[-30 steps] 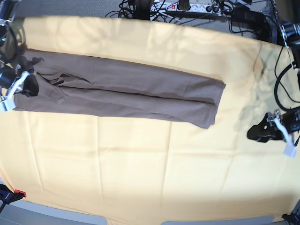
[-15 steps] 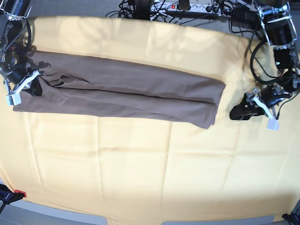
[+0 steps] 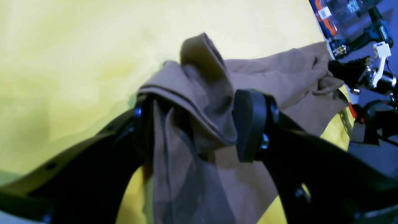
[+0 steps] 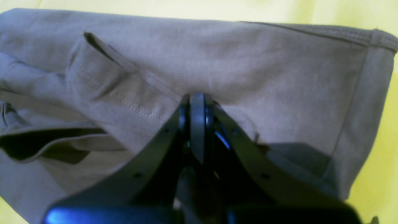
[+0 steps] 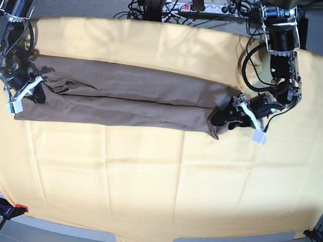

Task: Fold the T-shirt properly
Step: 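Grasp the hem end of the folded strip with the left gripper, then lift the hem end and carry it toward the right gripper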

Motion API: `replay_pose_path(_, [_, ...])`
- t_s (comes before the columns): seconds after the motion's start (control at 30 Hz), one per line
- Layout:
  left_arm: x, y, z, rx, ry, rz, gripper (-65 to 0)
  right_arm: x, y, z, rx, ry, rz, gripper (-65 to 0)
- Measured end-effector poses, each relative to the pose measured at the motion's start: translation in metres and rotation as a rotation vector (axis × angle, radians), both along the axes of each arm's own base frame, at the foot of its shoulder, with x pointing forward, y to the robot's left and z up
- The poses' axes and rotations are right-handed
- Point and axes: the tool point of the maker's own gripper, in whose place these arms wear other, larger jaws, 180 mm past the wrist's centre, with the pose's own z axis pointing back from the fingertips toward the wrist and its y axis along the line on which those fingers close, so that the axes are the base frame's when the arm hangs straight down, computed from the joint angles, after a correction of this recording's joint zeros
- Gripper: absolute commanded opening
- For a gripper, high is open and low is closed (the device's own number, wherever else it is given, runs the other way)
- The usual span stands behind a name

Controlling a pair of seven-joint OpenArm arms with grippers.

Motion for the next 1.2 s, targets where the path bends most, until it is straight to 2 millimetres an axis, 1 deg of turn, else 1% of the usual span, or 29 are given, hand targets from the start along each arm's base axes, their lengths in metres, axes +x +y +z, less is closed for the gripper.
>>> replay_pose_path(0.13, [0.000, 0.000, -0.001, 0.001, 0.009, 0.004, -27.3, 0.000, 0.000, 0.000, 0.000, 0.000, 0.000, -65.0])
replay_pose_path(0.33, [0.000, 0.007, 0.000, 0.009, 0.013, 0.013, -27.3, 0.000, 0.000, 0.000, 0.003, -0.002, 0.000, -65.0])
replay_pose_path(0.47, [0.002, 0.026, 0.005, 0.060, 0.012, 0.006, -27.3, -0.001, 0.005, 0.000, 0.038, 0.010, 0.002, -65.0])
replay_pose_path(0.6, [0.005, 0.055, 0.008, 0.145, 0.036, 0.029, -27.3, -0.001, 0.005, 0.000, 0.038, 0.011, 0.002, -65.0])
replay_pose_path(0.7, [0.003, 0.060, 0.007, 0.165, 0.050, 0.019, -27.3, -0.001, 0.005, 0.000, 0.038, 0.011, 0.002, -65.0])
replay_pose_path(0.8, [0.002, 0.059, 0.007, 0.167, 0.059, 0.012, -27.3, -0.001, 0.007, 0.002, 0.052, 0.003, 0.000, -65.0])
replay_pose_path(0.9, [-0.004, 0.052, 0.005, 0.146, 0.091, -0.017, -27.3, 0.000, 0.007, 0.002, 0.054, 0.002, 0.001, -65.0])
replay_pose_path(1.07, [-0.018, 0.027, -0.004, 0.129, 0.134, -0.116, -27.3, 0.001, 0.007, 0.003, 0.053, -0.001, 0.000, -65.0])
replay_pose_path(1.2, [-0.021, 0.009, -0.006, 0.096, 0.137, -0.155, -27.3, 0.002, 0.006, 0.003, 0.054, -0.004, -0.002, -65.0])
